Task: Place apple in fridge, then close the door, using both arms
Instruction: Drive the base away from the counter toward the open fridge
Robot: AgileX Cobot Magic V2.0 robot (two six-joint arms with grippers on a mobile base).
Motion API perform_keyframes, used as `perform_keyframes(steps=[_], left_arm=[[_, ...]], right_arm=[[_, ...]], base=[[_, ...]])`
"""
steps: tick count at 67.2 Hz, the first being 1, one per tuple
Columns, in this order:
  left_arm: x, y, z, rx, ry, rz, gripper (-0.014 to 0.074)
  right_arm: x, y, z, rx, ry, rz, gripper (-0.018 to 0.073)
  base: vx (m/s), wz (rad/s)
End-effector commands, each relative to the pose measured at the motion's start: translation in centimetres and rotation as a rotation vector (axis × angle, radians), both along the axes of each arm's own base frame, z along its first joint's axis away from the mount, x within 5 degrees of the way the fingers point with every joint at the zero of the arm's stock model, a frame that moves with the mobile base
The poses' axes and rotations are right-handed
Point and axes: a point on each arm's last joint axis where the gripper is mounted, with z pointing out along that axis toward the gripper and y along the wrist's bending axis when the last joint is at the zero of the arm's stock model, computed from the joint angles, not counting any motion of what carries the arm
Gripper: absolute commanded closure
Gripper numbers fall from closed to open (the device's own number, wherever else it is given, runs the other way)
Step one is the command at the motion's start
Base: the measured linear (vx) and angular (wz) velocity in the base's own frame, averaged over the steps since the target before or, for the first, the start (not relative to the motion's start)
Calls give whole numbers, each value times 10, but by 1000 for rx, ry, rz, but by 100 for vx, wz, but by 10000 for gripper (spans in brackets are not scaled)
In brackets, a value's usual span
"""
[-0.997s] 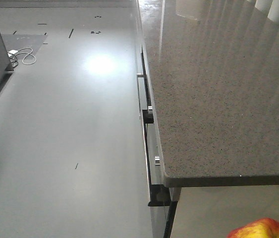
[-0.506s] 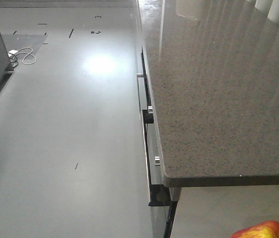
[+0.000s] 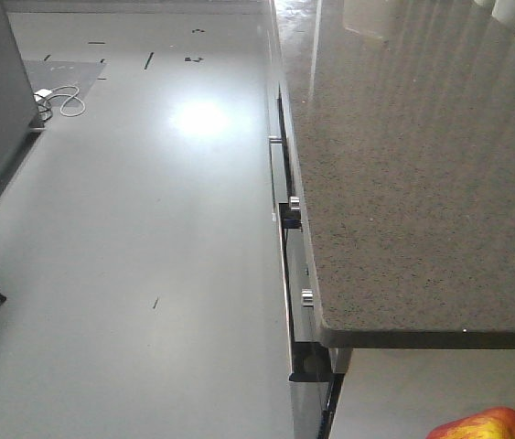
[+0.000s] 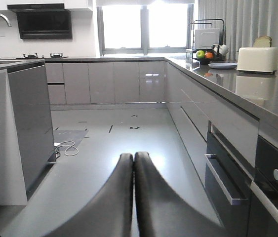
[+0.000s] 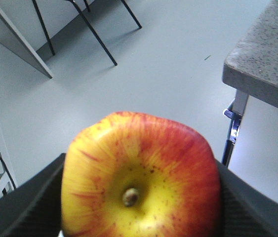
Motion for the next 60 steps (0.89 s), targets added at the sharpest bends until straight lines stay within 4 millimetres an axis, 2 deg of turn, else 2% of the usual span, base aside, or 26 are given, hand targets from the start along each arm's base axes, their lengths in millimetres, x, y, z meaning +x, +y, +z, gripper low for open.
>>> perform_keyframes(steps=[1,18,60], left_arm=[[-3,0,13,3,-98,1,603],[-3,0,13,3,-98,1,603],[-3,0,13,3,-98,1,603]], right_arm=[[3,2,11,56,-45,-9,472],[2,2,11,56,-44,-8,472],[2,2,11,56,-44,-8,472]], base=[[0,17],[-1,31],[-5,53]])
